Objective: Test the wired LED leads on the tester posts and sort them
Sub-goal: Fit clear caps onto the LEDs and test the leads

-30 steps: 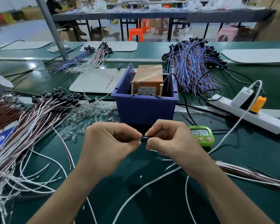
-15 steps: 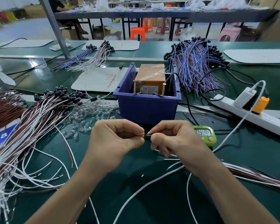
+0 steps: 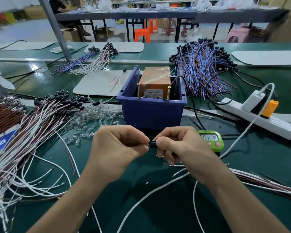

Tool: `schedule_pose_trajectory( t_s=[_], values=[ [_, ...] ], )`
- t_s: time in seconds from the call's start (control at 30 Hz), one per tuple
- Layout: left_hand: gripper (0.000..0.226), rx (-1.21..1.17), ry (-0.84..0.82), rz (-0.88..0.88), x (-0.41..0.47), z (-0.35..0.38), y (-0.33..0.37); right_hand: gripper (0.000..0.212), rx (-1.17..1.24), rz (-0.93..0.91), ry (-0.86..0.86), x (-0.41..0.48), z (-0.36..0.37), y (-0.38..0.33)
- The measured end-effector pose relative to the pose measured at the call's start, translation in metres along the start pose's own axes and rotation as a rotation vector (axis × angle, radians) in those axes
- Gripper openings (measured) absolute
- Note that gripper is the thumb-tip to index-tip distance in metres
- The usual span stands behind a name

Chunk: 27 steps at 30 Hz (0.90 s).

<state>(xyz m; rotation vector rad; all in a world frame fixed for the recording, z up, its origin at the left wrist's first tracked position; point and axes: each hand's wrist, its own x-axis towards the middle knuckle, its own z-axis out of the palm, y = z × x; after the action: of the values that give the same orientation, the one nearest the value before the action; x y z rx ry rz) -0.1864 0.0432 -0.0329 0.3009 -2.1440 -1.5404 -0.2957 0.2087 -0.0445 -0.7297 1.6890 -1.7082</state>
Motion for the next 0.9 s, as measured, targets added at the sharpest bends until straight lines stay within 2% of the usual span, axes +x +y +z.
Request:
schedule_pose_trajectory(
  t_s=[0.3,0.43,0.53,0.7,0.77,0.9],
  values=[
    [0.025,0.068,0.063,0.057,-0.0047,0.0014,0.0021,0.015,0.019,-0.02,-0.019,0.0005,0.0016,0.0024],
    [0.036,0.036,0.029,-0.016,-0.0015,0.002,-0.001,0.014,0.012,-0.024,-0.001,-0.0006,0.0014,0.0018],
    [0.04,-0.116,-0.018,-0.102,0.0026,0.0018,-0.0001,0.007,0.04,-0.038,0.01,-0.0008,0.0005,-0.0014],
    [0.02,-0.219,-0.082,-0.213,0.0026,0.0015,0.0038,0.008,0.026,-0.068,0.049,-0.0013,0.0015,-0.0041],
    [0.02,-0.224,-0.082,-0.228,0.0019,0.0013,0.0048,0.011,0.009,-0.082,0.063,-0.0012,0.0015,-0.0039],
    [0.019,-0.171,-0.048,-0.14,0.0019,0.001,0.0048,0.014,0.032,-0.101,0.038,-0.0013,0.0008,-0.0042]
  ],
)
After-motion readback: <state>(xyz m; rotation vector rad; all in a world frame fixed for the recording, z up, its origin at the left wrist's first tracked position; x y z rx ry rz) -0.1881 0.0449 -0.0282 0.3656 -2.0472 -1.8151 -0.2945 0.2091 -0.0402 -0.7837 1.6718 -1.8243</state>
